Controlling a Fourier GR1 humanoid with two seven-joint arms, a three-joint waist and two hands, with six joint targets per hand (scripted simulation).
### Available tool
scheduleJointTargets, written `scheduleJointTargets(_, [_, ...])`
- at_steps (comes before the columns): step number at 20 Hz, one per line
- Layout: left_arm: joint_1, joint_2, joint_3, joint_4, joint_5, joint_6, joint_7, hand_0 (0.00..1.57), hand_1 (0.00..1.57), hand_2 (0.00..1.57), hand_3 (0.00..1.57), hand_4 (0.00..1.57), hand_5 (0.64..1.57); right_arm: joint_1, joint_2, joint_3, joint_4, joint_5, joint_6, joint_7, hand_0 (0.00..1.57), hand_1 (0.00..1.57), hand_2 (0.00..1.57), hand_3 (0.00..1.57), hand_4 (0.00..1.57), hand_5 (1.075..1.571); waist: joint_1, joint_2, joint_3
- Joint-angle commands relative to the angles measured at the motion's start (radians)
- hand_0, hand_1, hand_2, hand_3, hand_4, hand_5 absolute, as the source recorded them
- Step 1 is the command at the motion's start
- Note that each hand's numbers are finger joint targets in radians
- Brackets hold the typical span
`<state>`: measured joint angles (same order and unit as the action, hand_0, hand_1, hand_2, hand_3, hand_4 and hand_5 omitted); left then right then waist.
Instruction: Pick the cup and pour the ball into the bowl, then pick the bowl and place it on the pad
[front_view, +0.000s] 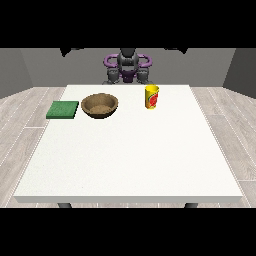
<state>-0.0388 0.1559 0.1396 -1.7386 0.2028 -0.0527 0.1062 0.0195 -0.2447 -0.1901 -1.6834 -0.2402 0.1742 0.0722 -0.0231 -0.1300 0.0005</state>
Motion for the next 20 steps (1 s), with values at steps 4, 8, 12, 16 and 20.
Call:
scheduleJointTargets(4, [-0.042, -0.012, 0.025, 0.090, -0.036, -0.022, -0.185, 0.00, 0.00, 0.00, 0.00, 0.00, 1.539, -0.032, 0.011, -0.027, 0.057, 0.009, 0.045, -0.109, 0.00, 0.00, 0.00, 0.00, 0.00, 1.569, -0.003, 0.132, -0.0005])
scheduleJointTargets(8, [-0.113, -0.019, 0.049, 0.213, -0.039, -0.021, -0.280, 0.00, 0.00, 0.00, 0.00, 0.00, 1.529, -0.068, 0.024, -0.018, 0.081, 0.021, 0.053, -0.161, 0.00, 0.00, 0.00, 0.00, 0.00, 1.570, -0.032, 0.200, -0.0005])
scheduleJointTargets(12, [-0.062, -0.088, -0.006, 0.299, -0.135, 0.015, -0.442, 0.00, 0.00, 0.00, 0.00, 0.00, 1.526, -0.032, 0.041, -0.010, 0.121, 0.046, 0.079, -0.246, 0.00, 0.00, 0.00, 0.00, 0.00, 1.571, -0.047, 0.217, -0.0005])
scheduleJointTargets(16, [-0.125, -0.108, 0.001, 0.443, -0.148, 0.029, -0.553, 0.00, 0.00, 0.00, 0.00, 0.00, 1.519, -0.098, 0.065, 0.005, 0.157, 0.094, 0.039, -0.295, 0.00, 0.00, 0.00, 0.00, 0.00, 1.571, -0.036, 0.277, -0.0006])
scheduleJointTargets(20, [-0.184, -0.145, 0.011, 0.623, -0.192, 0.098, -0.715, 0.00, 0.00, 0.00, 0.00, 0.00, 1.523, -0.136, -0.001, -0.039, 0.151, 0.033, 0.098, -0.246, 0.00, 0.00, 0.00, 0.00, 0.00, 1.570, -0.081, 0.301, -0.0009])
